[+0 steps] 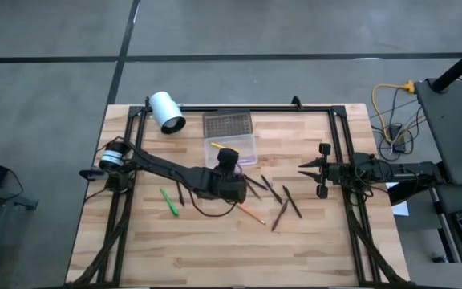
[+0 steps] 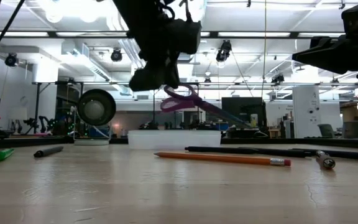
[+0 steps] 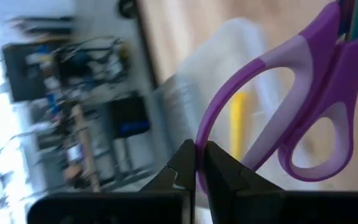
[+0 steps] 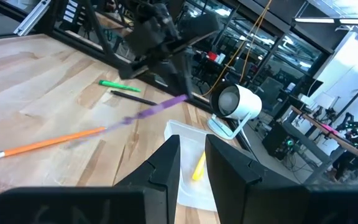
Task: Pick & place school supplies into a supply box
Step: Put the violet scissors into the supply box
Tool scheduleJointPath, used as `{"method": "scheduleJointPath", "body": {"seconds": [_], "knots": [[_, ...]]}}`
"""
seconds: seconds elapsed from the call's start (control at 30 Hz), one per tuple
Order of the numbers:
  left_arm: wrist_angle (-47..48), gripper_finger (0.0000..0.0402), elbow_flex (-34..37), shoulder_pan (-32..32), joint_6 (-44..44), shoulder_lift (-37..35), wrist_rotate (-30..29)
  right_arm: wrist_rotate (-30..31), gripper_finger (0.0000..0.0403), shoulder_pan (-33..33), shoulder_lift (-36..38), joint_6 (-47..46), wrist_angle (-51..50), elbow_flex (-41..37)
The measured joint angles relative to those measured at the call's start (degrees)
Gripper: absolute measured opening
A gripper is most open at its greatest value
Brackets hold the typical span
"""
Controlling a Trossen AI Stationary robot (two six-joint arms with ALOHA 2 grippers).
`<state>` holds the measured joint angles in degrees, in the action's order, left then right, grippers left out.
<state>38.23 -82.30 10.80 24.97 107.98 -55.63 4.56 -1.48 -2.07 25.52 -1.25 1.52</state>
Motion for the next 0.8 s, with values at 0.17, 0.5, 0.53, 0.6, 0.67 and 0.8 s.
{"method": "scheduleJointPath", "body": {"seconds": [0.17, 0.5, 0.53, 0.6, 0.67, 0.8], "knots": [[-2.07, 0.0000, 1.69, -0.38, -0.10, -0.34, -5.40, -0.02, 0.0068, 0.00, -0.01, 0.02, 0.01, 0.00], [-8.67, 0.0001, 8.94, -3.62, -0.22, -4.68, -9.42, -0.02, 0.0068, 0.00, -0.01, 0.00, 0.01, 0.00], [-9.73, 0.0001, 9.74, -4.31, -0.17, -5.23, -9.41, 0.01, 0.0068, 0.00, -0.01, 0.02, 0.00, 0.00], [-12.10, 0.0002, 11.31, -5.88, -0.07, -5.90, -9.41, 0.00, 0.0068, 0.00, 0.01, 0.01, 0.01, 0.00], [-14.39, 0.0002, 12.59, -7.31, 0.83, -6.21, -9.44, 0.00, 0.0068, 0.00, 0.01, 0.00, 0.01, 0.00], [-19.55, 0.0002, 15.34, -9.70, 3.55, -6.25, -9.33, 0.00, 0.0068, 0.00, 0.03, 0.00, 0.01, 0.00]]}}
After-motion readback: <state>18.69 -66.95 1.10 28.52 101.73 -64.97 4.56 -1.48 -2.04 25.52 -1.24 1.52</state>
